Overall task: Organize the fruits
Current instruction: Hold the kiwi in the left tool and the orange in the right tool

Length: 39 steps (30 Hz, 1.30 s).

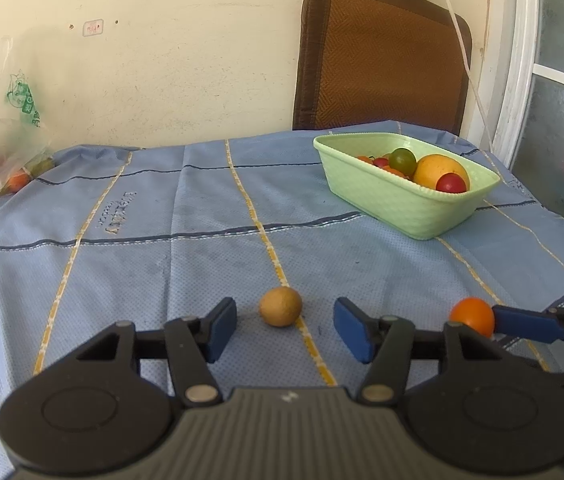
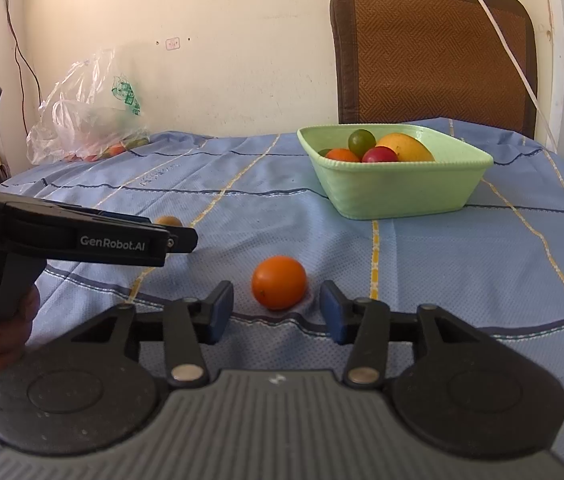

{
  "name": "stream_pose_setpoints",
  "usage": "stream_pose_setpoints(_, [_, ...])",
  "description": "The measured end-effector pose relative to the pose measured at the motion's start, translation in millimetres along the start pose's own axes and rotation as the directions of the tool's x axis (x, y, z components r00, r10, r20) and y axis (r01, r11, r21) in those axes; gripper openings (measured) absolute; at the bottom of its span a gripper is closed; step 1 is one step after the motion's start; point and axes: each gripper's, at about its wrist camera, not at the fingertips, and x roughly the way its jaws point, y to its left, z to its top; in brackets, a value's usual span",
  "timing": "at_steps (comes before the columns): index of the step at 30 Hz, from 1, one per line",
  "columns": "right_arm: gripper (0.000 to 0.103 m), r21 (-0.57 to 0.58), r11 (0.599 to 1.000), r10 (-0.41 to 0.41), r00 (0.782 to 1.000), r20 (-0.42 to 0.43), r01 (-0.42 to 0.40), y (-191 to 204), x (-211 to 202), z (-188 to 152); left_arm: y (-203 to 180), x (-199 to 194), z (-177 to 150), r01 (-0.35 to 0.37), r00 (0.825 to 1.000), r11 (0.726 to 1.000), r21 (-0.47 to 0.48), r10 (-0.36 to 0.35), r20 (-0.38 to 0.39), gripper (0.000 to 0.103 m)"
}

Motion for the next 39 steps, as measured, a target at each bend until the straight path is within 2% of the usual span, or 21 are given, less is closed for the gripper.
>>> stream_pose_setpoints(5, [0.050,0.001,1.000,0.000,1.000,-0.002,0.000,0.2,0.5,0.1,5.9,-1.0,-0.3,0.026,1.000,0.999,-0.029,-0.026,0.005,0.056])
stream_pose_setpoints(20, [0.050,0.006,1.000,0.000,1.000,-0.007,0.000,0.8,0.9,0.3,4.7,2.7,3.1,0.050,0.999,0.998,-0.028,-0.050,-0.002,0.053])
stream_pose_setpoints(22, [0.050,0.009,1.000,0.003,1.000,-0.006,-0.002,-0.2,0.7,0.2,6.0,5.2,5.7,0.059,0.998,0.998,-0.034,-0.060,-0.005,0.051])
stream_pose_setpoints(24, [0.050,0.009,1.000,0.002,1.000,-0.006,-0.002,0.1,0.6,-0.1,6.3,7.1,7.1,0.066,0.998,0.997,-0.034,-0.066,-0.006,0.040])
stream_pose_setpoints(26, [0.050,0.009,1.000,0.001,1.000,-0.008,-0.001,0.3,0.8,0.0,6.5,6.9,6.6,0.069,0.998,0.997,-0.031,-0.070,-0.004,0.033])
stream_pose_setpoints(27, [0.050,0.010,1.000,0.000,1.000,-0.010,0.000,0.4,1.2,0.2,6.2,6.4,5.8,0.075,0.997,0.997,-0.029,-0.075,-0.003,0.024])
stream_pose_setpoints(39, [0.051,-0.001,1.000,-0.006,1.000,-0.016,0.006,0.5,3.9,1.1,-5.5,-8.6,-8.9,0.129,0.992,0.992,0.003,-0.129,0.004,0.024])
